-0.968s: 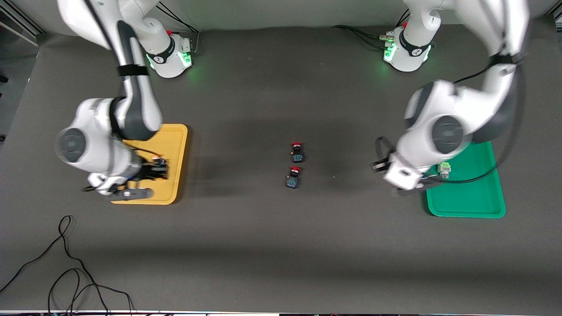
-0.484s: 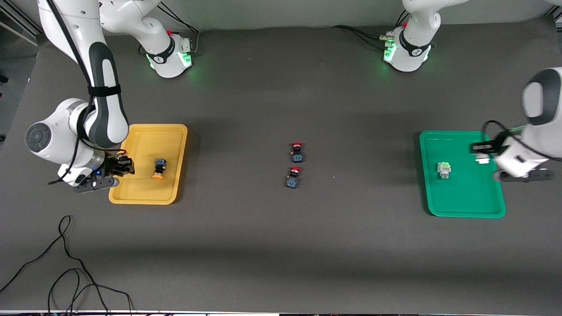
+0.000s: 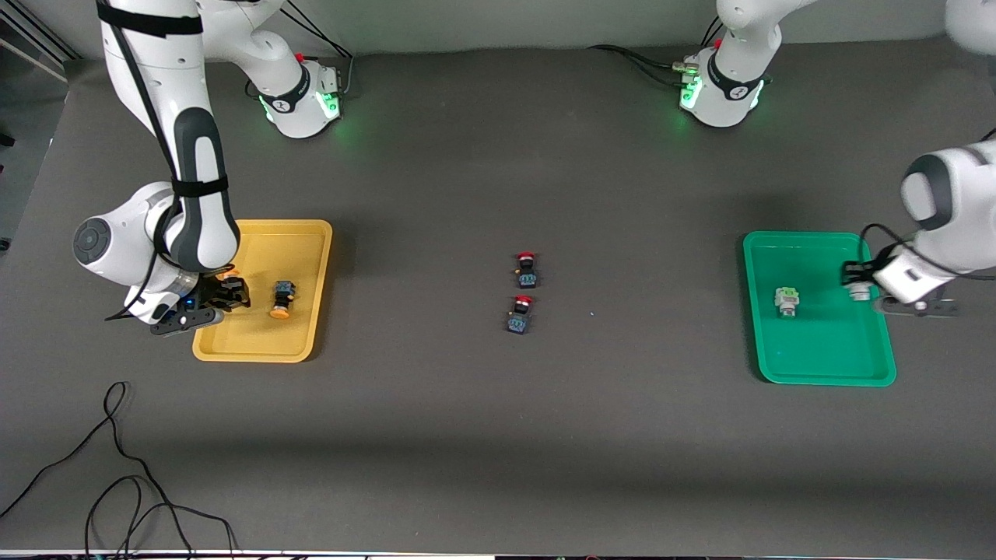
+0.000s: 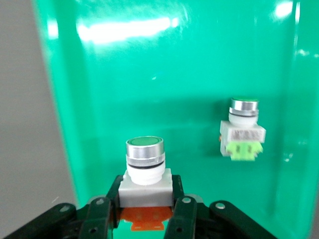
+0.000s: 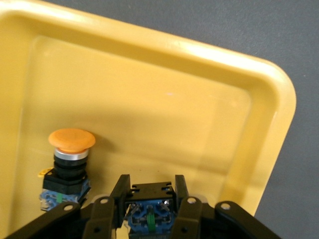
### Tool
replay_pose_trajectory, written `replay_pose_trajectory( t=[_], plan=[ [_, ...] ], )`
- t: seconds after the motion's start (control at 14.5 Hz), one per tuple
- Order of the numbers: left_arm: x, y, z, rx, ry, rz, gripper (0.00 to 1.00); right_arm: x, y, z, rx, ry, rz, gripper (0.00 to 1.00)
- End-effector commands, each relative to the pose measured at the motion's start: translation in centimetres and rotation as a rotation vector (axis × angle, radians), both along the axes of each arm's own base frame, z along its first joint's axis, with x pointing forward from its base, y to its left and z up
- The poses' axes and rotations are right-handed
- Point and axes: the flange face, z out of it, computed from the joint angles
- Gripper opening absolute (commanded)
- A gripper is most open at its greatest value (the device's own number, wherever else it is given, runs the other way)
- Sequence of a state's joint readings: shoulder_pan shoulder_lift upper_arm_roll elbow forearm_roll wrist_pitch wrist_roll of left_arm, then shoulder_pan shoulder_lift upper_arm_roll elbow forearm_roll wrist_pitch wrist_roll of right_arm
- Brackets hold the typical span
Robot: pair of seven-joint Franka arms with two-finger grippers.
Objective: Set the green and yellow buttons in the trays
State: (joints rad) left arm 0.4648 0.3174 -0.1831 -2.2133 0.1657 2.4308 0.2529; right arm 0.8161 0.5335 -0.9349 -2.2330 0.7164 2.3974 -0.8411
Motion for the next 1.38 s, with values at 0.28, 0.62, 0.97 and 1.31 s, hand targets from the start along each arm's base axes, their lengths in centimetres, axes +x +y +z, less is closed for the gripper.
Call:
replay_pose_trajectory(
  t=[0.28, 0.62, 0.97, 1.31],
  plan=[
    [1.7, 1.0, -0.7, 0.01, 0.019, -0.035, 0.79, 1.3, 1.2, 2.3, 0.06, -0.051, -0.033, 1.0],
    [6.6, 3.6, 11.0, 0.022, 0.165, -0.009, 0.97, 5.1, 1.9, 10.5, 0.127, 0.01, -0.124, 1.0],
    [8.0, 2.0, 23.7, 0.009, 0.205, -0.002, 1.0, 6.6, 2.6, 21.2, 0.109, 0.091, -0.178, 1.0],
    [5.6, -5.2, 32.1, -0.008, 0.161, 0.02, 1.0, 3.5, 3.5, 35.4, 0.003, 0.085, -0.197, 1.0]
  ],
)
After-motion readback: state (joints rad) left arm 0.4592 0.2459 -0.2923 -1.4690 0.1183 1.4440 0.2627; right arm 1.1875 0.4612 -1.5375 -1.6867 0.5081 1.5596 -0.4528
